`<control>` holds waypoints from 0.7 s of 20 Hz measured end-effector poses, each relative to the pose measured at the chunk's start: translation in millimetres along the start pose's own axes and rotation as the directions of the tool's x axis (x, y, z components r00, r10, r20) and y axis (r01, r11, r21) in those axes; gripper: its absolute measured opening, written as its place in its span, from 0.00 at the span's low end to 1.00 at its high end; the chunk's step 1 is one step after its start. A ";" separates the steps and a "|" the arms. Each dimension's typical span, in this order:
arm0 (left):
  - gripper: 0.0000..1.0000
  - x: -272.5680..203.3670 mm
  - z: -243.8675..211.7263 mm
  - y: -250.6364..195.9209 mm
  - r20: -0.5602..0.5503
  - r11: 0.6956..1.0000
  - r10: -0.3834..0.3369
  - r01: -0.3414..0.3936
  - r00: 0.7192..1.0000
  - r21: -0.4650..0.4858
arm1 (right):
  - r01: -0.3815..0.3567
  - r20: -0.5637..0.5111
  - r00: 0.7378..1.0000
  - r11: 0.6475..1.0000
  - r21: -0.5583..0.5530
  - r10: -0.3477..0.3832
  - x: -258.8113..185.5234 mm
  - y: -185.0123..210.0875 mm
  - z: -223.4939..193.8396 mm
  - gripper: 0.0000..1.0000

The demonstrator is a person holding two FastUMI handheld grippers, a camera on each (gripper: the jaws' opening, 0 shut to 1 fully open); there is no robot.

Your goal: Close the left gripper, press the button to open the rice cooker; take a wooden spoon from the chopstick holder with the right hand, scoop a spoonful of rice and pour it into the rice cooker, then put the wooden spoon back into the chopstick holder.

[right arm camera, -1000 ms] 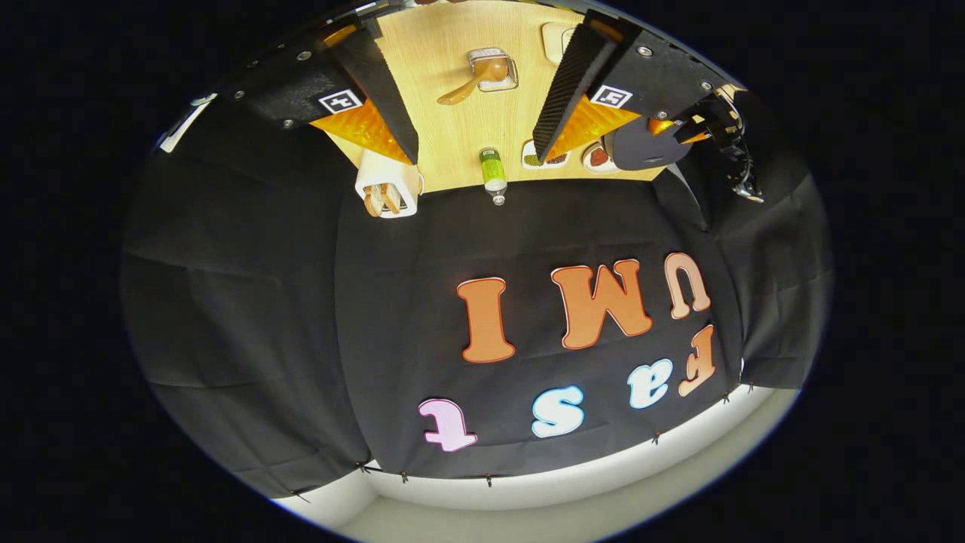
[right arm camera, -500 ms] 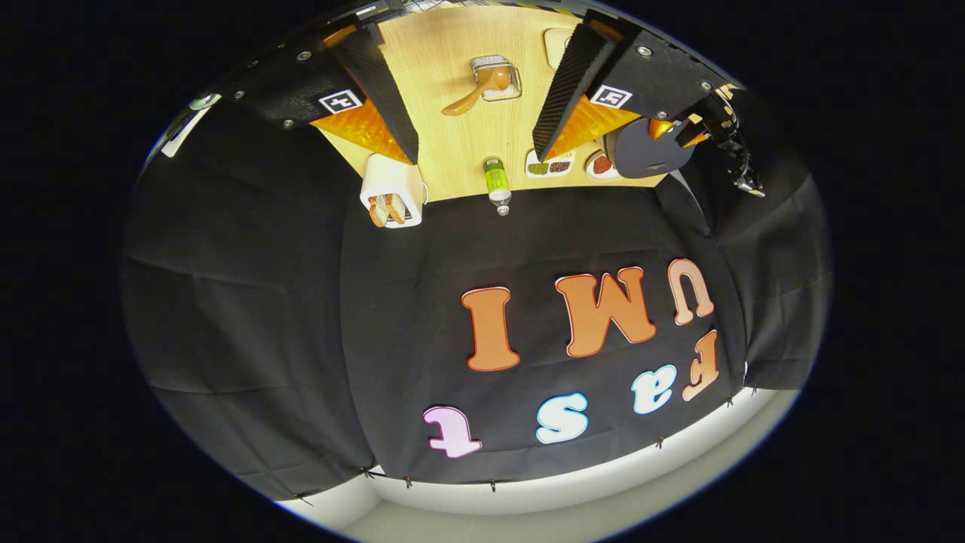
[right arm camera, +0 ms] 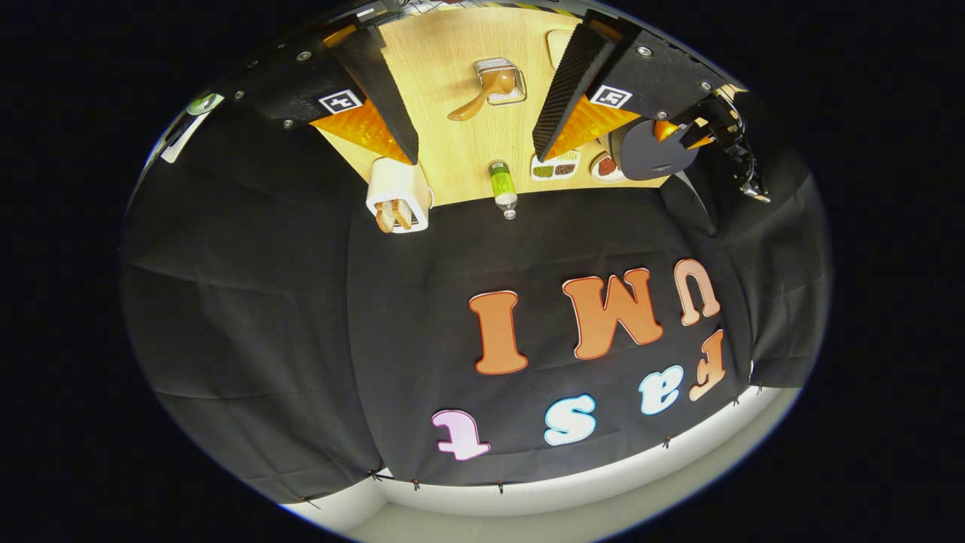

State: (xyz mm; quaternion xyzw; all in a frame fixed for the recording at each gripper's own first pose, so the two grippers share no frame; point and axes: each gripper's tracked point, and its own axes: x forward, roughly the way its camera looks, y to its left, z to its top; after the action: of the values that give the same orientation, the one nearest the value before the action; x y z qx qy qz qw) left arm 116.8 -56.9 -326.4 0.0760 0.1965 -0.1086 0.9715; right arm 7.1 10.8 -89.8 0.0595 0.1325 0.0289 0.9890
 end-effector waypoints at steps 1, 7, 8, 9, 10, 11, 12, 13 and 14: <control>0.94 -1.1 1.5 3.8 -0.044 1.000 0.016 -0.017 0.999 -0.010 | 0.001 0.006 1.000 1.000 0.001 -0.001 1.0 -1.2 1.8 0.94; 0.94 -31.9 98.0 31.9 0.030 0.996 0.040 -0.037 0.999 -0.075 | -0.004 0.052 0.999 1.000 0.017 0.003 4.9 -7.3 21.4 0.94; 0.94 -40.1 117.7 37.4 0.054 0.997 0.043 -0.039 0.998 -0.067 | -0.009 0.058 0.998 1.000 0.020 0.008 5.4 -6.9 24.7 0.94; 0.94 -48.6 135.4 44.0 0.077 0.997 0.049 -0.044 0.996 -0.062 | -0.011 0.066 0.998 1.000 0.020 0.010 7.3 -7.0 28.8 0.94; 1.00 -59.4 151.3 51.4 0.099 0.997 0.057 -0.051 0.993 -0.062 | -0.012 0.075 0.997 1.000 0.017 0.011 8.5 -7.3 33.6 0.94; 0.94 -69.8 166.9 59.4 0.112 0.996 0.065 -0.058 0.992 -0.065 | -0.010 0.083 0.997 1.000 0.014 0.009 9.6 -7.6 37.0 0.94; 1.00 -79.9 176.6 67.2 0.114 0.995 0.080 -0.073 0.990 -0.069 | -0.007 0.091 0.996 1.000 0.012 0.006 10.9 -8.1 41.0 0.94; 1.00 -91.2 187.9 75.5 0.120 0.993 0.098 -0.090 0.988 -0.071 | -0.005 0.099 0.995 1.000 0.011 0.004 11.6 -8.0 45.4 0.94; 1.00 -103.4 201.7 84.3 0.139 0.992 0.114 -0.106 0.984 -0.062 | -0.003 0.107 0.994 1.000 0.012 0.002 11.9 -7.7 49.9 0.94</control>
State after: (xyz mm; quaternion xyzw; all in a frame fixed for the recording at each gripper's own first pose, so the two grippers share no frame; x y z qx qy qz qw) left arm 117.7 4.7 -92.6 0.0522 0.1250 -0.0546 0.9893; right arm 32.2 -1.4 -46.0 0.0671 0.0794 0.0260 0.9942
